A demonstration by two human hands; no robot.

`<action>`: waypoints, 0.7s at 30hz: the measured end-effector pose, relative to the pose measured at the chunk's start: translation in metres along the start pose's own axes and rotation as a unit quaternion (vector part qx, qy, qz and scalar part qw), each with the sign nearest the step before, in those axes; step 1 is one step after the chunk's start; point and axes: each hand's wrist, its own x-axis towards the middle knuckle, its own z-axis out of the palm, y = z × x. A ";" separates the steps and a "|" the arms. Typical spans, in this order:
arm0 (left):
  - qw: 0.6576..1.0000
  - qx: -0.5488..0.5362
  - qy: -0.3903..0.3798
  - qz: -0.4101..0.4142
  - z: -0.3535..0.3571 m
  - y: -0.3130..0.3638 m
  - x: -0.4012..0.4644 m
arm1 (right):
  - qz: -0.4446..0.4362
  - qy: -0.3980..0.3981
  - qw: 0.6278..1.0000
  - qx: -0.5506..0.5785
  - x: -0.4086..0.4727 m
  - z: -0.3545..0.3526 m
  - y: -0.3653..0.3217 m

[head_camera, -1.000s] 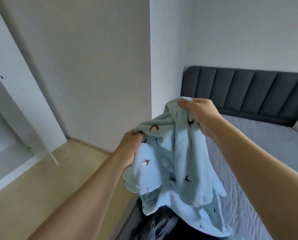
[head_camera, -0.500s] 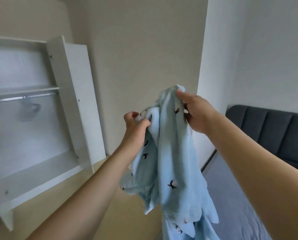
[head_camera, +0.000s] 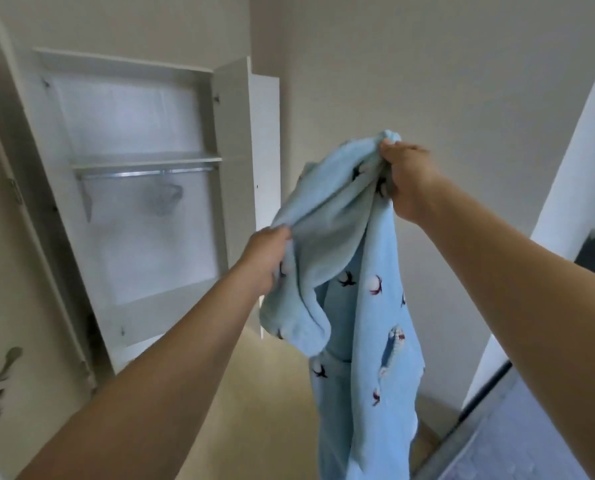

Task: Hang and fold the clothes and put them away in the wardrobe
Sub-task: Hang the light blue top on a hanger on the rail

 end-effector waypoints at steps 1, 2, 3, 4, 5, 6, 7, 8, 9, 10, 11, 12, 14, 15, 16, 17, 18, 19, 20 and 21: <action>0.998 -0.046 0.030 0.005 -0.021 0.011 0.017 | 0.005 0.013 1.000 -0.004 0.008 0.010 0.007; 0.997 -0.057 0.052 0.024 -0.038 0.019 0.033 | 0.015 0.029 0.999 -0.007 0.015 0.020 0.015; 0.996 -0.028 0.064 0.056 -0.046 0.029 0.038 | 0.029 0.044 0.999 -0.007 0.018 0.026 0.019; 0.994 0.028 0.063 0.087 -0.055 0.034 0.042 | 0.043 0.054 0.998 -0.003 0.022 0.037 0.026; 0.990 0.081 0.038 0.113 -0.063 0.038 0.045 | 0.057 0.059 0.997 0.002 0.026 0.052 0.033; 0.985 0.123 -0.024 0.121 -0.065 0.039 0.043 | 0.072 0.061 0.995 0.011 0.028 0.063 0.037; 0.975 0.160 -0.115 0.106 -0.067 0.038 0.037 | 0.087 0.060 0.994 0.023 0.032 0.074 0.043; 0.951 0.198 -0.228 0.069 -0.070 0.035 0.031 | 0.102 0.056 0.993 0.037 0.035 0.086 0.049; 0.907 0.237 -0.348 0.014 -0.072 0.030 0.024 | 0.119 0.053 0.990 0.046 0.038 0.095 0.054; 0.850 0.268 -0.451 -0.032 -0.079 0.023 0.027 | 0.140 0.046 0.988 0.053 0.040 0.103 0.060; 0.809 0.279 -0.513 -0.069 -0.088 0.016 0.037 | 0.155 0.031 0.986 0.057 0.043 0.110 0.067; 0.800 0.282 -0.522 -0.094 -0.098 0.009 0.050 | 0.165 0.013 0.984 0.059 0.047 0.114 0.075; 0.869 0.295 -0.389 -0.085 -0.121 -0.005 0.086 | 0.183 -0.023 0.981 0.064 0.056 0.125 0.091; 0.909 0.313 -0.267 -0.067 -0.129 -0.016 0.108 | 0.191 -0.030 0.979 0.068 0.059 0.129 0.097; 0.931 0.320 -0.171 -0.054 -0.137 -0.026 0.131 | 0.191 -0.030 0.978 0.072 0.064 0.133 0.103; 0.943 0.304 -0.124 -0.056 -0.144 -0.038 0.151 | 0.190 -0.033 0.978 0.076 0.072 0.138 0.110; 0.951 0.276 -0.133 -0.052 -0.146 -0.045 0.163 | 0.194 -0.049 0.977 0.077 0.078 0.142 0.115; 0.955 0.248 -0.158 -0.045 -0.144 -0.056 0.175 | 0.203 -0.083 0.973 0.069 0.081 0.145 0.118; 0.955 0.233 -0.179 -0.038 -0.140 -0.068 0.192 | 0.212 -0.130 0.967 0.052 0.087 0.149 0.122; 0.954 0.231 -0.192 -0.021 -0.135 -0.077 0.209 | 0.218 -0.179 0.959 0.029 0.094 0.155 0.125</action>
